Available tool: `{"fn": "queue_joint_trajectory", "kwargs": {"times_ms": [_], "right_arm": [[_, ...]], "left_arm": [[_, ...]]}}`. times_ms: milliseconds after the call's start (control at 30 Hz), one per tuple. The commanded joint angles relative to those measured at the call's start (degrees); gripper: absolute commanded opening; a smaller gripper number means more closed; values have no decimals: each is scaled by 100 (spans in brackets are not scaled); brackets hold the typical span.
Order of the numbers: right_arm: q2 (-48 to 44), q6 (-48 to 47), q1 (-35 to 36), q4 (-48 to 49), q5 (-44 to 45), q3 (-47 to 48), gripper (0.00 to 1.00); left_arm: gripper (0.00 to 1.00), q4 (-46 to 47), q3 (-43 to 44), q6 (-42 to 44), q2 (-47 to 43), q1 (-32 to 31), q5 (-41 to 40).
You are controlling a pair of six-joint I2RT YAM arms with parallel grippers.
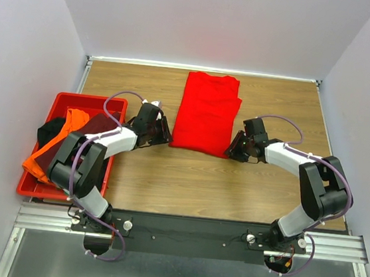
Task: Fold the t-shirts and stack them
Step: Fold the tshirt
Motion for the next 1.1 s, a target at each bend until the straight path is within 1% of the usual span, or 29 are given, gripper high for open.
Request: {"fn": "queue_joint_trajectory", "kwargs": {"times_ms": [0, 33, 100, 300, 400, 467, 500, 567, 600, 667, 700, 733, 800, 867, 933, 967, 1033, 1067], "right_arm": [[83, 69, 50, 77, -72, -66, 40], [83, 69, 50, 77, -72, -66, 40], [92, 77, 41, 77, -90, -66, 37], [136, 86, 50, 77, -142, -14, 37], [197, 77, 50, 86, -160, 30, 37], [215, 60, 41, 86, -160, 30, 36], [206, 60, 50, 86, -160, 39, 27], [206, 42, 50, 86, -160, 65, 19], [206, 25, 50, 77, -186, 74, 12], [180, -19, 50, 77, -213, 74, 7], [110, -37, 50, 68, -283, 31, 2], [49, -72, 50, 68, -344, -13, 1], [-135, -151, 50, 60, -581, -154, 0], [-513, -230, 59, -10, -818, -426, 0], [-961, -318, 138, -238, -1100, -672, 0], [-1111, -344, 190, -526, -1153, -734, 0], [-1470, -362, 296, -774, -1214, -893, 1], [-1847, -319, 375, -984, -1302, -1084, 0]], "left_arm": [[48, 231, 67, 95, 108, -48, 225], [48, 231, 85, 104, 239, -48, 225], [48, 231, 129, 95, 415, -74, 190], [47, 187, 331, -1, 732, -206, 32], [43, 152, 428, -28, 917, -294, -99], [38, 152, 445, -45, 952, -312, -135], [28, 135, 437, -71, 961, -329, -152], [14, 134, 445, -107, 970, -364, -144], [1, -5, 471, -98, 961, -373, -144], [0, -111, 480, -54, 882, -391, -170], [0, -233, 463, -28, 778, -408, -161], [0, -287, 445, -10, 698, -426, -153], [0, -410, 384, 34, 523, -514, -126], [0, -629, 226, 34, 198, -619, -144], [0, -840, -20, 25, -163, -812, -170], [0, -919, -116, -1, -286, -891, -170], [0, -1069, -441, -80, -707, -1093, -153], [0, -1122, -538, -194, -857, -1172, -179]]}}
